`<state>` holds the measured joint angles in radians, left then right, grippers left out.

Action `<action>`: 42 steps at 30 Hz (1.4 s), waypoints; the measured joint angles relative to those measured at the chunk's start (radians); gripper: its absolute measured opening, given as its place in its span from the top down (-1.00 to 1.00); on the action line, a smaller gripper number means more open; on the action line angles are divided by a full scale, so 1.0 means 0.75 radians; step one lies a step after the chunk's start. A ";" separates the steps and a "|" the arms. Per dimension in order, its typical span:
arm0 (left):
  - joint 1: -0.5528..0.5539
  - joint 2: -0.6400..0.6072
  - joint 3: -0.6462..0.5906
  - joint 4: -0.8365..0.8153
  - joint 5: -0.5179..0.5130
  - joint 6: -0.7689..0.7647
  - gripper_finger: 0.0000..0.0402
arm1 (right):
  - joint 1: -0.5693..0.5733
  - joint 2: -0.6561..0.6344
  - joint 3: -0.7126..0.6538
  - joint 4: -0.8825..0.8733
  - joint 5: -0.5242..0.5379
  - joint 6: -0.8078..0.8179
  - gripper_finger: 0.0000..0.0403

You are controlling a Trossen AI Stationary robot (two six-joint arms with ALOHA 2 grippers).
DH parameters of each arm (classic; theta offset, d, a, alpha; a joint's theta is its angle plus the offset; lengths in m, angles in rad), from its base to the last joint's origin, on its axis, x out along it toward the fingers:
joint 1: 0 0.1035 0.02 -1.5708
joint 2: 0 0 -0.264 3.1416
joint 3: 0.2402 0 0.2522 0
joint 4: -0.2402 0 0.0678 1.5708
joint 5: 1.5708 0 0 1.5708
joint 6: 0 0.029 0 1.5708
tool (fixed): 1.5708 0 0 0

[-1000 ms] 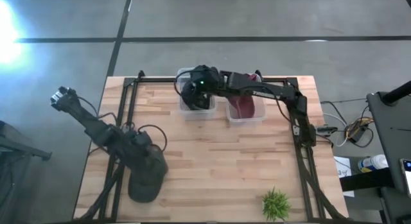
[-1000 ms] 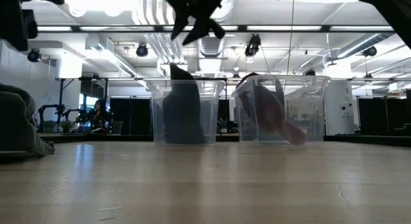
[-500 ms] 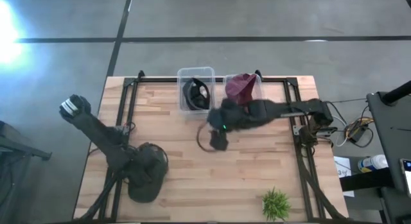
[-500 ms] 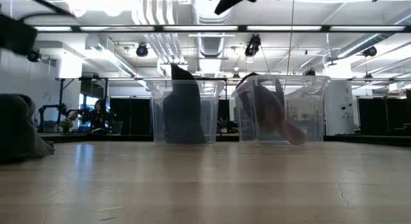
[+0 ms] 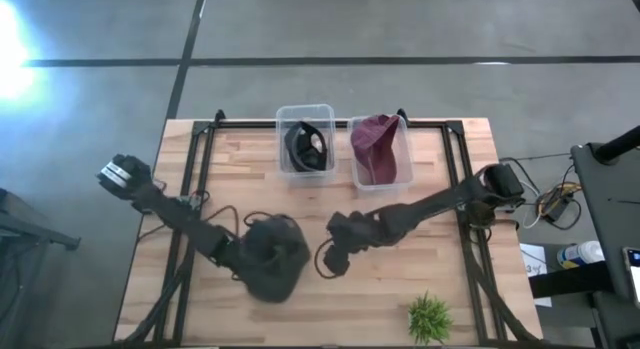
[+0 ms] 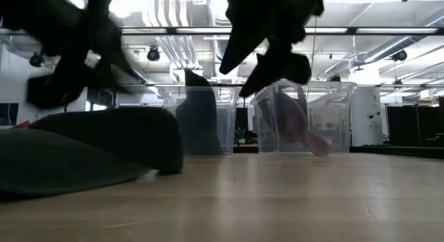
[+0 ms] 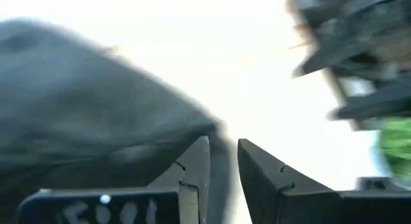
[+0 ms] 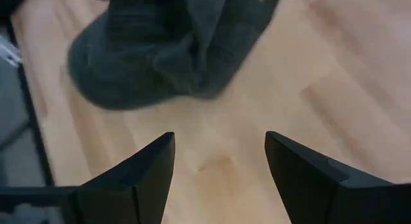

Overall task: Pick & Place hat
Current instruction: Put the black cap into the left transparent bin

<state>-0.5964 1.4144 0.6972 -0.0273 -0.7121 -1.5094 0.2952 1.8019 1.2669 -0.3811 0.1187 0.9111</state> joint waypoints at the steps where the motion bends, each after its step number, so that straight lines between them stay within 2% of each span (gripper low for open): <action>1: -0.001 -0.031 0.035 -0.002 -0.004 0.062 0.62 | 0.013 0.000 -0.039 0.058 -0.005 0.042 -0.18; 3: -0.003 -0.084 0.123 -0.122 -0.002 0.145 0.62 | 0.041 0.000 -0.105 0.182 -0.031 0.109 -0.18; 4: -0.005 -0.099 0.180 -0.254 0.007 0.150 0.62 | 0.052 0.006 -0.135 0.255 -0.045 0.131 -0.18; 7: -0.007 -0.090 0.347 -0.797 0.078 0.077 0.62 | 0.070 0.029 -0.196 0.447 -0.059 0.195 -0.18; 10: -0.010 -0.052 0.434 -1.205 0.268 -0.017 0.62 | 0.067 0.067 -0.218 0.577 -0.053 0.240 -0.18; 12: -0.013 -0.031 0.424 -1.299 0.422 -0.040 0.62 | 0.066 0.092 -0.213 0.595 -0.055 0.253 -0.18; 14: -0.016 -0.022 0.394 -1.292 0.540 -0.043 0.62 | 0.061 0.129 -0.176 0.597 -0.060 0.245 -0.18; 17: -0.028 -0.015 0.338 -1.255 0.617 -0.116 0.62 | 0.051 0.188 -0.092 0.598 -0.072 0.186 -0.18; 22: -0.100 -0.065 0.290 -1.250 0.616 -0.336 0.61 | 0.046 0.295 0.101 0.583 -0.107 0.085 -0.18; 25: -0.168 -0.106 0.239 -1.216 0.612 -0.492 0.55 | 0.036 0.337 0.206 0.489 -0.125 0.019 -0.18; 29: -0.238 -0.165 0.154 -1.100 0.509 -0.654 0.41 | 0.014 0.350 0.264 0.354 -0.141 0.001 -0.18; 31: -0.239 -0.180 0.104 -1.002 0.508 -0.665 0.34 | 0.007 0.349 0.260 0.376 -0.177 0.007 -0.18; 34: -0.240 -0.172 0.020 -0.819 0.579 -0.575 0.28 | 0.001 0.347 0.245 0.393 -0.240 0.031 -0.18; 38: -0.242 -0.114 -0.090 -0.586 0.663 -0.520 0.26 | -0.014 0.377 0.245 0.423 -0.253 0.032 -0.18; 42: -0.242 -0.040 -0.136 -0.333 0.655 -0.524 0.27 | -0.057 0.440 0.245 0.373 -0.294 0.036 -0.18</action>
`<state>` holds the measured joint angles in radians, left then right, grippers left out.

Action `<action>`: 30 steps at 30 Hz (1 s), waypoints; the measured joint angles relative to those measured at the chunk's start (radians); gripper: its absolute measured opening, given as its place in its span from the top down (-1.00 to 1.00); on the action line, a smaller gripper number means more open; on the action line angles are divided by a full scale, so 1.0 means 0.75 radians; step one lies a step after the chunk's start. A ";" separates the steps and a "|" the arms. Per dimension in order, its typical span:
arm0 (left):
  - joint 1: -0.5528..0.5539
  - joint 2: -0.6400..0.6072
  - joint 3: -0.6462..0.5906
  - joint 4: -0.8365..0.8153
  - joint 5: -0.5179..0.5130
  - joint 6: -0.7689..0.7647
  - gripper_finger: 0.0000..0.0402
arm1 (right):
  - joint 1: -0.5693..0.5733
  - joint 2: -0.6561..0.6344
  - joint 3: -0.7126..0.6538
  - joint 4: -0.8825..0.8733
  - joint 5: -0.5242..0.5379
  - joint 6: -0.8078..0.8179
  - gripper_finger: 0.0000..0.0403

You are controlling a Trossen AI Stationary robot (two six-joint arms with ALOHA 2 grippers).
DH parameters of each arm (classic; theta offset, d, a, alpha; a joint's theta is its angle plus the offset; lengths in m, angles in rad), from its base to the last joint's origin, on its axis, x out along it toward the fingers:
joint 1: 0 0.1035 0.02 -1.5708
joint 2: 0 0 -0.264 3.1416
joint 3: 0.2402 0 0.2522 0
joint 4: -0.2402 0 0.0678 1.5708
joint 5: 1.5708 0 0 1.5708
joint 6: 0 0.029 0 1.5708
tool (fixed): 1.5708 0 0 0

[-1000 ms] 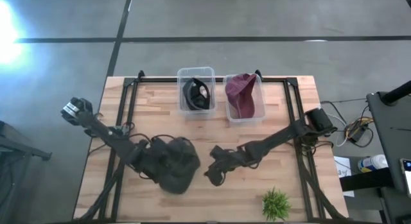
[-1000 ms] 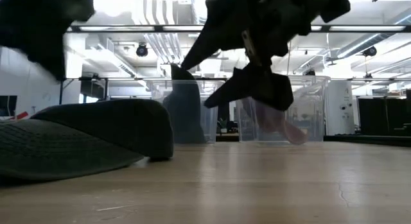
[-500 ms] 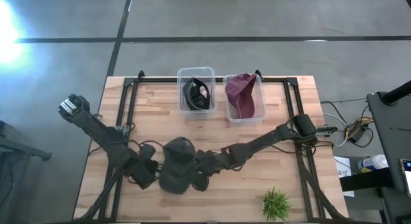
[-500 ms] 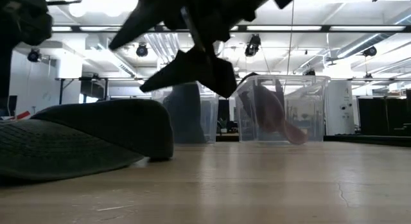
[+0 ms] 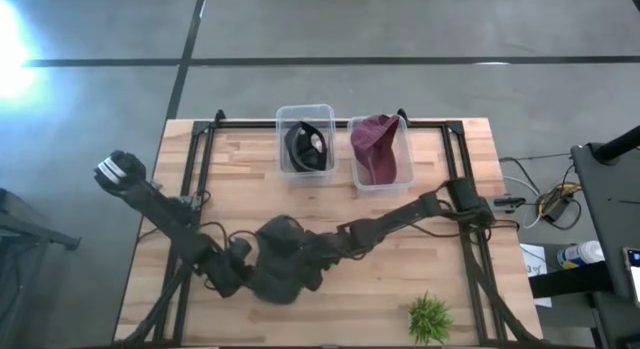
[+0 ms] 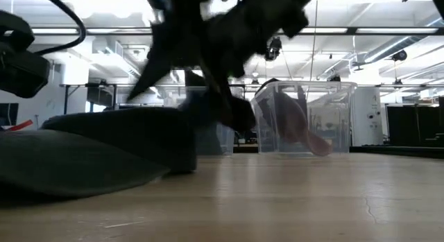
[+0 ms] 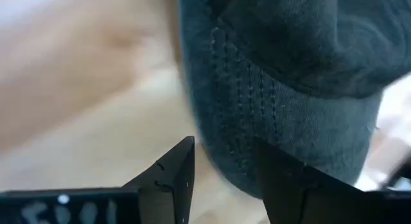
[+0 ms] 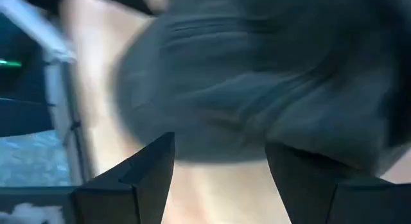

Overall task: Pick & Place hat
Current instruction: Put the black cap into the left transparent bin

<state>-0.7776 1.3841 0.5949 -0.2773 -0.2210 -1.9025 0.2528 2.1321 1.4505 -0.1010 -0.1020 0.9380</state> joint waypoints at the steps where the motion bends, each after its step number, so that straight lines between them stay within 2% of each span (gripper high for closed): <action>1: 0.001 0.021 -0.003 0.052 -0.019 0.004 0.27 | -0.016 0.013 -0.002 -0.016 -0.002 0.002 -0.18; 5: 0.006 0.109 0.018 0.211 -0.079 0.034 0.27 | -0.084 0.025 -0.002 -0.016 0.000 -0.035 -0.18; 10: 0.029 0.233 0.102 0.315 -0.148 0.150 0.27 | -0.147 -0.041 -0.002 -0.086 0.055 -0.109 -0.18; 16: 0.059 0.243 0.250 0.312 -0.152 0.412 0.27 | -0.150 -0.184 -0.003 -0.351 0.163 -0.167 -0.18; 18: 0.066 0.192 0.308 0.228 -0.166 0.529 0.27 | -0.128 -0.232 -0.017 -0.433 0.196 -0.114 -0.18; 20: 0.072 0.130 0.374 0.033 -0.229 0.624 0.27 | -0.091 -0.275 -0.057 -0.439 0.205 0.034 -0.18; 25: 0.108 -0.007 0.523 -0.628 -0.518 0.769 0.27 | 0.044 -0.303 -0.232 -0.144 0.206 0.473 -0.18; 27: 0.151 -0.049 0.522 -0.763 -0.532 0.841 0.27 | 0.095 -0.292 -0.278 0.045 0.204 0.604 -0.18; 30: 0.224 -0.096 0.442 -0.771 -0.469 1.010 0.27 | 0.152 -0.225 -0.292 0.227 0.190 0.738 -0.18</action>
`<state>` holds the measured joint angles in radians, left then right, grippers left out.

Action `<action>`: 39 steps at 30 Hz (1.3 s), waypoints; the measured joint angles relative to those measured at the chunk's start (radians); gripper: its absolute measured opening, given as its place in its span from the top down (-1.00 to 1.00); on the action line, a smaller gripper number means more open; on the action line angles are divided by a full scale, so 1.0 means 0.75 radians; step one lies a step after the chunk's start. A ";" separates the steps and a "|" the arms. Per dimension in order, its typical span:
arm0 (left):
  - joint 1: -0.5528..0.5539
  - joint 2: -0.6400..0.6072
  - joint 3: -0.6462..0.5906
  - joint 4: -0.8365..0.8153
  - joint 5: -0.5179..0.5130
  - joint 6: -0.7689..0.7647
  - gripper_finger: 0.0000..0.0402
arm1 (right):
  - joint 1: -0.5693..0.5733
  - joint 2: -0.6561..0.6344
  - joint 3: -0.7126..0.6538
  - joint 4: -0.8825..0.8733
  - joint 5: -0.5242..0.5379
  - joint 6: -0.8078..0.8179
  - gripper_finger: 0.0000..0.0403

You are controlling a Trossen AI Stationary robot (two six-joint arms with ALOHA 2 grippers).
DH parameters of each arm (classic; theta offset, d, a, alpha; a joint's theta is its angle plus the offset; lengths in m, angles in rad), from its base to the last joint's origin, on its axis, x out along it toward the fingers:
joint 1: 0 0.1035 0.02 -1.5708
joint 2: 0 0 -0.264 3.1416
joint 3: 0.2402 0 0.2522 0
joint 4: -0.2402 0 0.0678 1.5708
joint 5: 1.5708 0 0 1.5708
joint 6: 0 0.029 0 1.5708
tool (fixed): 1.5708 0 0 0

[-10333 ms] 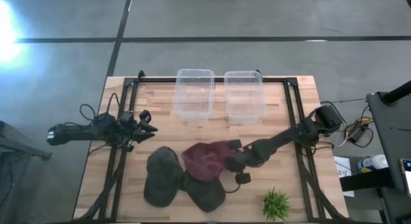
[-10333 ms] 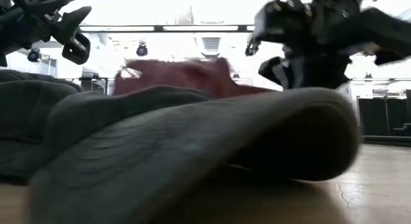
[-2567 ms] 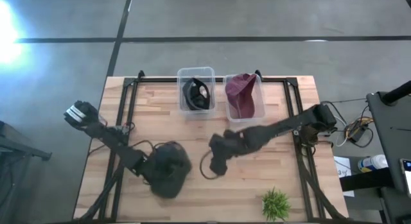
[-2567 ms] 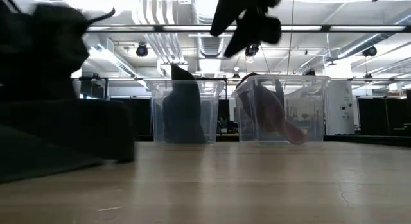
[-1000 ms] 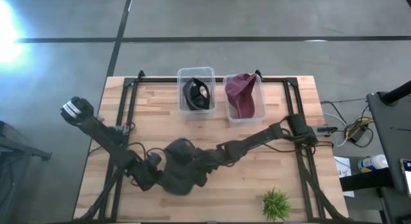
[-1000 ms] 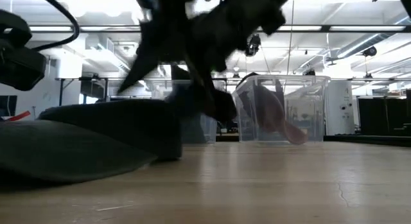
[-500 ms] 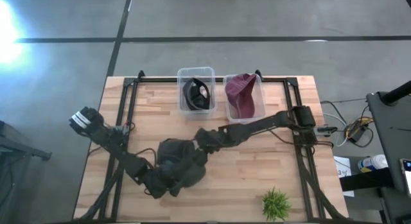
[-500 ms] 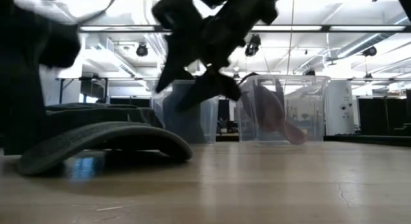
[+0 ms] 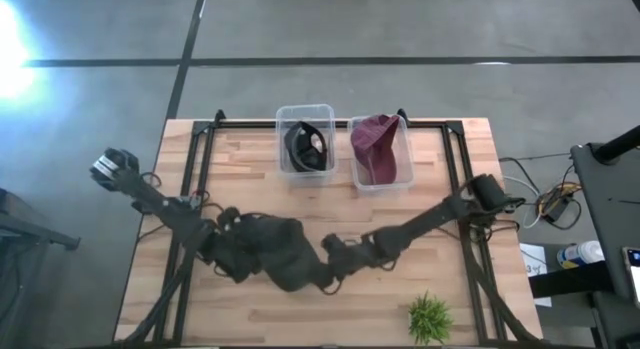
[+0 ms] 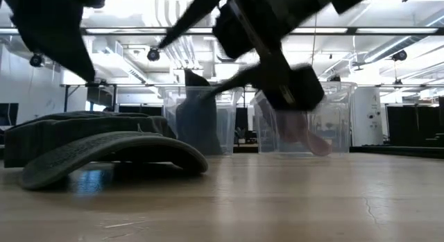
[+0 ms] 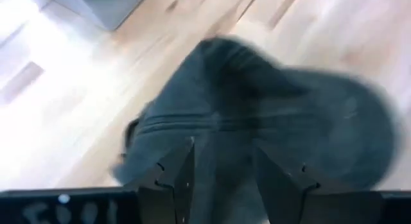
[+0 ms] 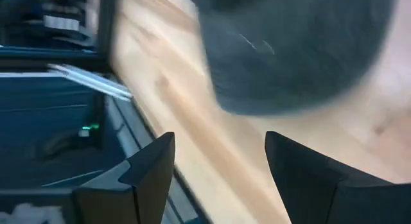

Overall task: Pick & Place hat
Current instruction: Put the black cap into the left transparent bin

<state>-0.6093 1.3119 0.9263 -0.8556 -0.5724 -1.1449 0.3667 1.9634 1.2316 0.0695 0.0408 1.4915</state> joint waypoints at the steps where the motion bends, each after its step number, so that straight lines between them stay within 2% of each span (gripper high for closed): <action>1: 0.029 -0.011 -0.035 0.032 0.031 0.061 0.27 | 0.013 0.030 0.003 0.002 -0.008 0.030 -0.18; 5: 0.133 -0.023 -0.175 0.167 0.175 0.240 0.27 | 0.041 0.113 0.059 -0.003 0.008 0.108 -0.18; 12: 0.187 -0.027 -0.326 0.306 0.346 0.253 0.27 | 0.069 0.217 0.152 -0.006 0.116 0.223 -0.18; 18: 0.162 -0.026 -0.378 0.508 0.533 0.182 0.27 | 0.055 0.331 0.242 0.029 0.215 0.276 -0.18; 26: 0.124 -0.025 -0.375 0.663 0.605 0.163 0.27 | 0.010 0.354 0.298 0.018 0.329 0.215 -0.10; 30: 0.099 -0.027 -0.350 0.671 0.611 0.164 0.27 | 0.003 0.320 0.298 -0.022 0.396 0.197 0.11; 35: 0.079 -0.028 -0.314 0.727 0.598 0.165 0.27 | -0.011 0.307 0.297 -0.043 0.410 0.112 0.55; 39: 0.078 -0.030 -0.248 0.716 0.527 0.184 0.27 | -0.027 0.267 0.298 -0.043 0.409 -0.012 0.89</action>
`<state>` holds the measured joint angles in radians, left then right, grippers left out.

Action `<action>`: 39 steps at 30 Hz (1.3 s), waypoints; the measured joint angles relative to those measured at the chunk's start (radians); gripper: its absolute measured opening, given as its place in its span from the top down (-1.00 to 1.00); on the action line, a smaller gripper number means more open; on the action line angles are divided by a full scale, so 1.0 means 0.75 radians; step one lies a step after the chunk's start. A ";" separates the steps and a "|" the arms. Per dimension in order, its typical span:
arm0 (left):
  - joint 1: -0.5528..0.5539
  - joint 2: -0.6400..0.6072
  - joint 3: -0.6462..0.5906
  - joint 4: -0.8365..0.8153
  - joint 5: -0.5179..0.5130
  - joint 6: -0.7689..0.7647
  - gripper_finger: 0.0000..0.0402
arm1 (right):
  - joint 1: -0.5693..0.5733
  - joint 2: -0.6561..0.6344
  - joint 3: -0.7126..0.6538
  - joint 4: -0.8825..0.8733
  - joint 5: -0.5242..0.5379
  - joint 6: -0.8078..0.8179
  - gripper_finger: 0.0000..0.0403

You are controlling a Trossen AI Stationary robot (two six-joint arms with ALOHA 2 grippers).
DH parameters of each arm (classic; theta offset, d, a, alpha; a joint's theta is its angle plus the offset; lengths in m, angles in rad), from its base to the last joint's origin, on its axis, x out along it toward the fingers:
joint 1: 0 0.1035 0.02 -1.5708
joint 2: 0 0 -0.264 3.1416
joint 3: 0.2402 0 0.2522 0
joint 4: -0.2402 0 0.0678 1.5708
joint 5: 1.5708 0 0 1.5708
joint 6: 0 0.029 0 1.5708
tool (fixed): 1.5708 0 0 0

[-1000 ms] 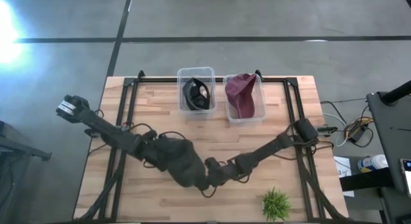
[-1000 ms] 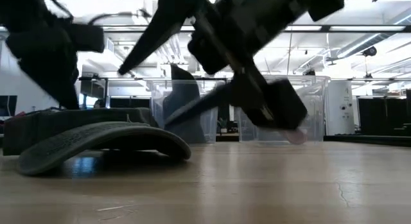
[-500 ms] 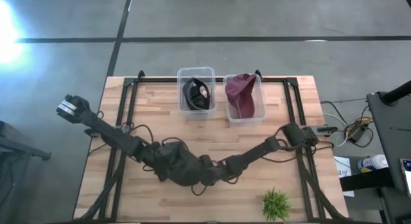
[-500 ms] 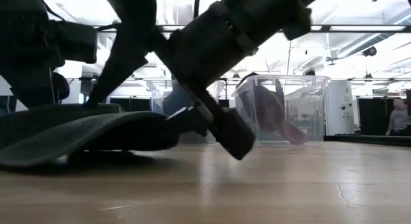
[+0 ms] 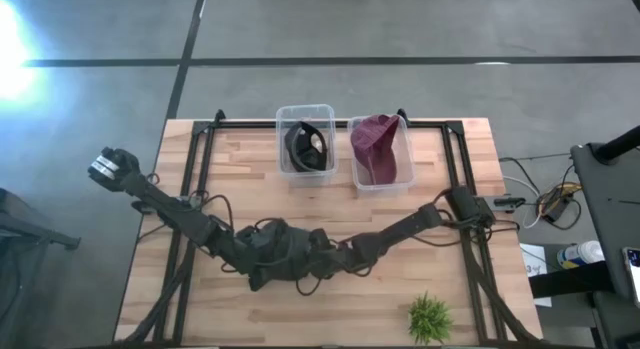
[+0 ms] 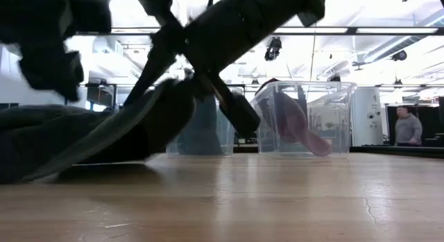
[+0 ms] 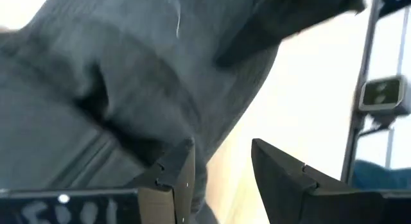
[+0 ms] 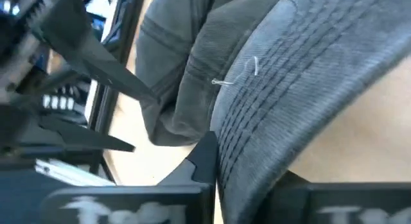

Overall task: Pick & Place hat
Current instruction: Put the black cap into the left transparent bin

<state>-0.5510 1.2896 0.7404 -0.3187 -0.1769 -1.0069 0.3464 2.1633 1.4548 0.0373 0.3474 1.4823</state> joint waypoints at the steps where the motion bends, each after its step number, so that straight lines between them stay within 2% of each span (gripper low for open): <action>1: 0.000 -0.005 0.028 -0.020 -0.032 0.013 0.27 | -0.006 -0.018 0.000 -0.018 -0.002 -0.044 0.91; 4: 0.000 -0.032 0.150 -0.138 -0.184 0.045 0.27 | -0.028 -0.105 -0.003 -0.141 0.001 -0.190 0.93; 9: -0.015 -0.104 0.453 -0.496 -0.570 0.056 0.27 | -0.071 -0.374 -0.005 -0.407 0.133 -0.470 0.93; 15: -0.089 -0.170 0.767 -0.755 -1.046 0.081 0.27 | -0.092 -0.715 -0.005 -0.561 0.381 -0.778 0.94; 19: -0.122 -0.182 0.849 -0.808 -1.236 0.098 0.27 | -0.160 -0.862 -0.005 -0.614 0.563 -0.905 0.94; 23: -0.128 -0.177 0.851 -0.809 -1.264 0.110 0.27 | -0.277 -0.919 -0.004 -0.595 0.583 -1.028 0.94; 29: -0.131 -0.146 0.785 -0.813 -1.262 0.020 0.27 | -0.466 -0.870 0.024 -0.615 0.434 -1.110 0.94; 33: -0.132 -0.125 0.713 -0.816 -1.253 -0.102 0.27 | -0.577 -0.726 0.116 -0.738 0.304 -1.136 0.94; 37: -0.134 -0.119 0.622 -0.813 -1.225 -0.259 0.27 | -0.678 -0.515 0.270 -0.881 0.030 -1.138 0.94; 39: -0.134 -0.119 0.576 -0.813 -1.202 -0.332 0.27 | -0.712 -0.408 0.370 -0.964 -0.053 -1.132 0.94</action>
<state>-0.6518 1.2003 1.1722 -0.9282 -1.0782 -1.2563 -0.1877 1.8572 1.7321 -0.6857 0.3076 0.6333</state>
